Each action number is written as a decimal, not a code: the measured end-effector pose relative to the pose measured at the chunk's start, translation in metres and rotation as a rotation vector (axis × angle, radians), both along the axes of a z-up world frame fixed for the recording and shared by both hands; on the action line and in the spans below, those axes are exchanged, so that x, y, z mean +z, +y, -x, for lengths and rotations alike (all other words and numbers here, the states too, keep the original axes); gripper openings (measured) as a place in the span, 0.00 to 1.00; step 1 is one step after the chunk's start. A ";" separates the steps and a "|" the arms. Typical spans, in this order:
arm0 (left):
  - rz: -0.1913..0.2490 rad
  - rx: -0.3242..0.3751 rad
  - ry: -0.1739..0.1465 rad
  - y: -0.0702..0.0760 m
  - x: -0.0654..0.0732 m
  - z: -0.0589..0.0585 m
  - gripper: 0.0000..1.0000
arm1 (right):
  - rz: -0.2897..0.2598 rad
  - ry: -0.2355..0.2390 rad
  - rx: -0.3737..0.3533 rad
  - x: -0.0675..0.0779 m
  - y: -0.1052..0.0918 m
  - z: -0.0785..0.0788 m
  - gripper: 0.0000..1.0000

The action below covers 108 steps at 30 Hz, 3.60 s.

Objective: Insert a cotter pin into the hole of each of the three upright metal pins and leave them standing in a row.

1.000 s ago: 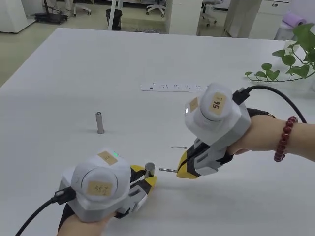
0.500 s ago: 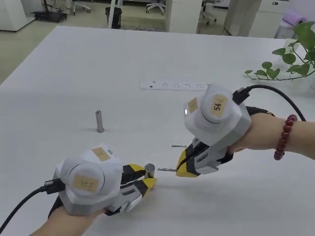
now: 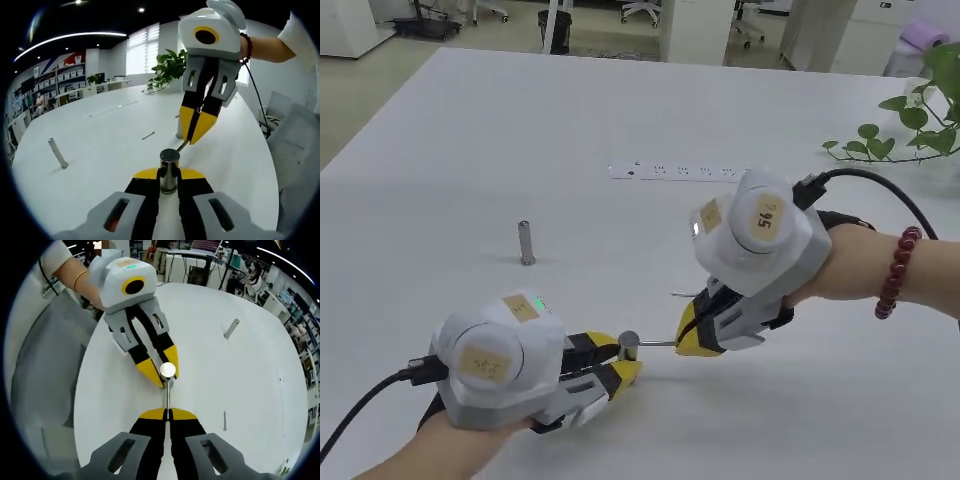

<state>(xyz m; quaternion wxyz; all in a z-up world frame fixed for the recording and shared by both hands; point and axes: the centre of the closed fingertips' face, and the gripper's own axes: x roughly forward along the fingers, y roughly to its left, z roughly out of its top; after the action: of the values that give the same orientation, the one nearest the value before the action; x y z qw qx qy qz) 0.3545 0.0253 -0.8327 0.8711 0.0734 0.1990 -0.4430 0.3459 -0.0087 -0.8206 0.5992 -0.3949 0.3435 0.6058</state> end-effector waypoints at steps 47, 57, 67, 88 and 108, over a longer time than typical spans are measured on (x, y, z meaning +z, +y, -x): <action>0.044 0.026 0.012 -0.001 -0.005 0.001 0.12 | -0.085 0.019 0.023 0.001 0.032 0.004 0.13; 0.058 0.048 0.022 -0.002 -0.006 0.001 0.12 | -0.064 0.002 0.005 0.005 0.017 0.001 0.11; 0.104 0.076 0.063 -0.001 -0.009 0.000 0.12 | -0.074 -0.026 0.019 0.007 0.021 -0.001 0.03; 0.047 0.078 0.089 0.006 -0.017 0.003 0.23 | -0.081 -0.015 -0.016 0.005 0.025 0.002 0.13; 0.082 0.039 -0.009 0.022 0.024 0.024 0.51 | -0.202 0.012 -0.113 0.003 0.053 0.009 0.27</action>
<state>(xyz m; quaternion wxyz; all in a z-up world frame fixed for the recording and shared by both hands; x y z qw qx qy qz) 0.3306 0.0474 -0.8085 0.8827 0.0359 0.1782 -0.4333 0.3374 0.0447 -0.8179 0.6670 -0.3089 0.3058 0.6051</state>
